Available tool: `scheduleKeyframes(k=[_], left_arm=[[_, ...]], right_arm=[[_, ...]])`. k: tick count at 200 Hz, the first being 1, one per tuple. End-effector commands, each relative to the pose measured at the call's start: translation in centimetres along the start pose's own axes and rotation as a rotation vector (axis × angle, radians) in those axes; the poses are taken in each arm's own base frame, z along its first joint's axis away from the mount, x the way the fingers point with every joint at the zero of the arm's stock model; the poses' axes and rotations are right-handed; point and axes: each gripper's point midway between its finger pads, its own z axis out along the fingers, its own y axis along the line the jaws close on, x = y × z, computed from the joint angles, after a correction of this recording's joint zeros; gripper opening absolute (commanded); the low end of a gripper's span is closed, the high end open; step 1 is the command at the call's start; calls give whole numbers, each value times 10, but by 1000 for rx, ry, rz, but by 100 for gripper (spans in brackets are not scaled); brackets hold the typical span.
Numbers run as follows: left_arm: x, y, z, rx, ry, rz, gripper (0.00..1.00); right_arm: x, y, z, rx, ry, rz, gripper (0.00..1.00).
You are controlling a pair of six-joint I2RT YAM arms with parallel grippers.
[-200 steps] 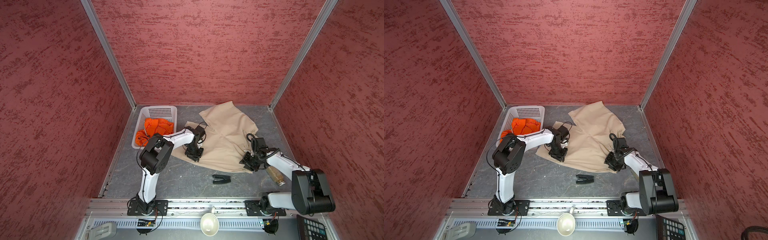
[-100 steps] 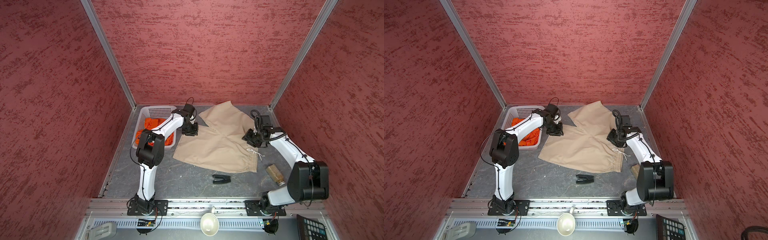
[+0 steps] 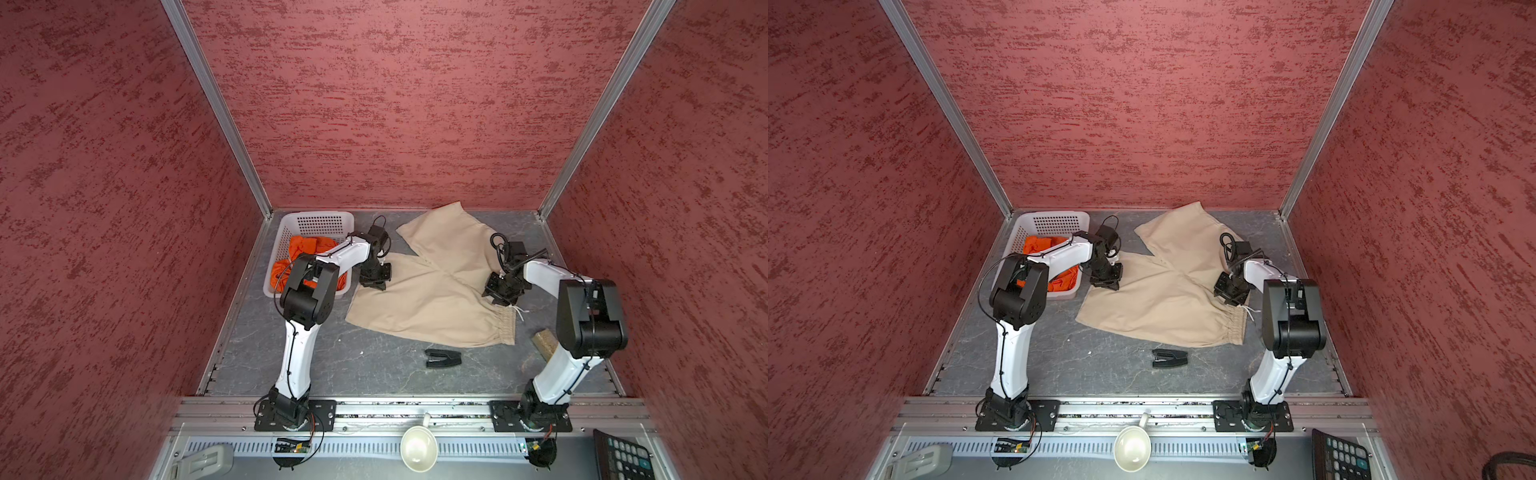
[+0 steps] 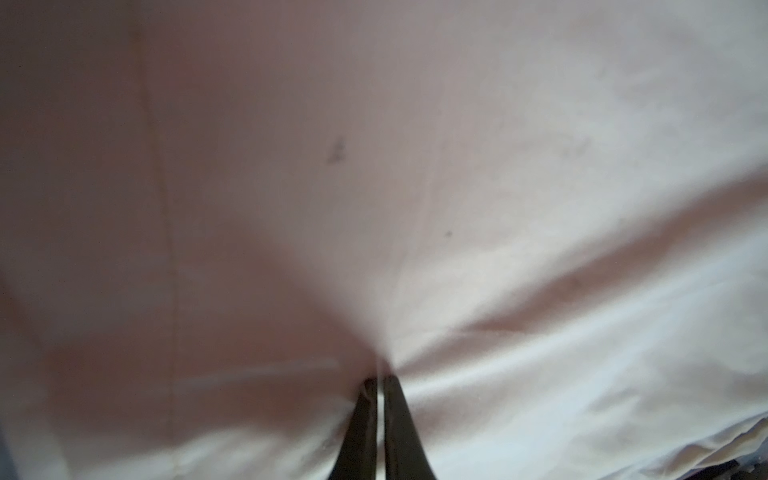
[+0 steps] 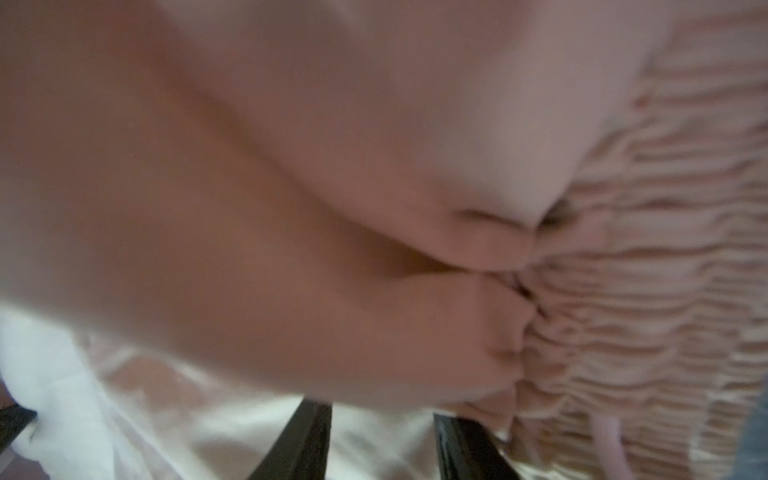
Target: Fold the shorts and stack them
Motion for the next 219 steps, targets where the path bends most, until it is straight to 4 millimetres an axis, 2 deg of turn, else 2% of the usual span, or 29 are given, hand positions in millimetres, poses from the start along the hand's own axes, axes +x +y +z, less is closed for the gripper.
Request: scheduleKeyframes(k=[1,29,45,55,70,89,111,126,137,154,172,198,219], left_arm=[[45,14,18,-51,80,-16,9],[93,13,28,-55,132,-34,8],[105,7,23,-52,121,-41,9],[102,1,15,-40,88,-47,11],[80,-10,-7,-13,5,-58,16],[40,-21,-40,18,-104,-61,19],[-17,-25,-73,57,-227,-76,20],[-53,-25,-85,71,-281,-78,20],[-78,-26,-93,69,-313,-66,19],[-110,-23,-86,54,-317,-61,18],[-133,-23,-76,52,-306,-56,17],[-146,-18,-50,36,-263,-60,16],[-143,-7,-30,8,-219,-77,15]], right_arm=[[-12,-16,18,69,10,-45,41],[-25,-6,27,46,32,-72,41],[-32,0,27,29,25,-88,41],[-38,6,24,13,13,-97,41],[-50,22,9,-27,-21,-110,42],[-70,45,-29,-79,-108,-131,43],[-89,71,-71,-163,-223,-140,43],[-94,91,-83,-265,-263,-128,43],[-98,100,-82,-319,-281,-111,42],[-104,106,-72,-354,-286,-78,42],[-113,113,-59,-408,-294,-51,42],[-121,111,-38,-410,-291,-18,42],[-126,96,-18,-337,-280,21,42]])
